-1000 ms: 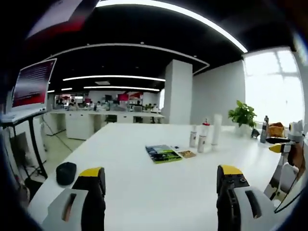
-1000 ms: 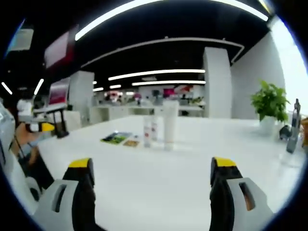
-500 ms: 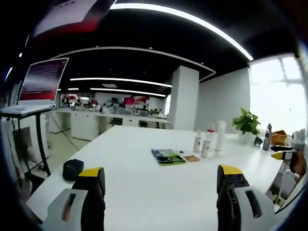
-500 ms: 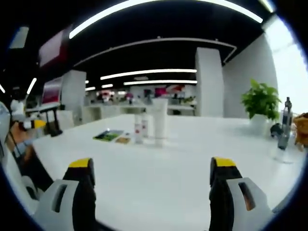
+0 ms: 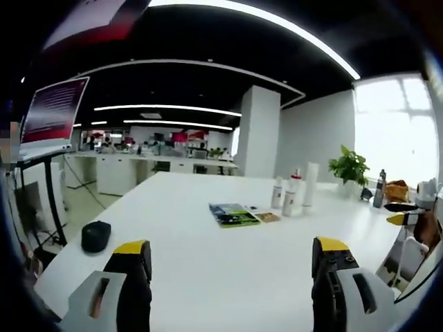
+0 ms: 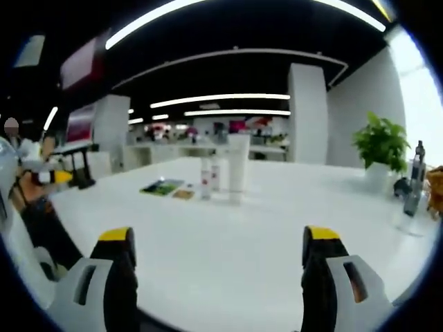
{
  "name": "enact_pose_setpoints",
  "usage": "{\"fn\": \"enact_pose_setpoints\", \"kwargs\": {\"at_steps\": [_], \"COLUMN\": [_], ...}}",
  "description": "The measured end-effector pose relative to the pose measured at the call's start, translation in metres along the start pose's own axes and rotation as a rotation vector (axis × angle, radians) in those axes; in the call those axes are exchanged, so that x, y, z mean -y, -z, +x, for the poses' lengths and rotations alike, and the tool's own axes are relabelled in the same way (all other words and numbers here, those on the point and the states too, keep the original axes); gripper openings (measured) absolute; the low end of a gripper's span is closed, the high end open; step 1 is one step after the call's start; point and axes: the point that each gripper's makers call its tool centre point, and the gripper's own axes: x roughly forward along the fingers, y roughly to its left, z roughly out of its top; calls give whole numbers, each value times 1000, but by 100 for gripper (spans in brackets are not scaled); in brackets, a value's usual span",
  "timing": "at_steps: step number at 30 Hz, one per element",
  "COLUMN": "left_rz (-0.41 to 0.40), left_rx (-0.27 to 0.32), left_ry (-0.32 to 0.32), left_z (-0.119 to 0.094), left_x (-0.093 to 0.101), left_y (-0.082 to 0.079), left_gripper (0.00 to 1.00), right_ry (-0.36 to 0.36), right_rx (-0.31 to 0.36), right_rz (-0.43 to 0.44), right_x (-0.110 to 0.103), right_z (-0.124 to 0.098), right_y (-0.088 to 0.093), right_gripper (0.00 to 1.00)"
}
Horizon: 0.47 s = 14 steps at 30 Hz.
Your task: Arrange the skincare products in the storage area until every visible bottle or jar stands upright without overlapping.
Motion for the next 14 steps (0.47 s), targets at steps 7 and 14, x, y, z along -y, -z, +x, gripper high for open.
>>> {"fn": "enact_pose_setpoints", "kwargs": {"at_steps": [7, 14], "left_rz": [-16, -6], "left_rx": [-1, -43], "left_ry": [-2, 10], "left_z": [-2, 1], "left_x": [-1, 0], "left_y": [5, 14], "left_gripper": [100, 97], "right_ry": [-5, -1], "right_rx": [-41, -71], "right_rz": [7, 15], "right_x": [-3, -2], "right_z": [1, 2], "right_y": [13, 23], "right_gripper": [100, 99]}}
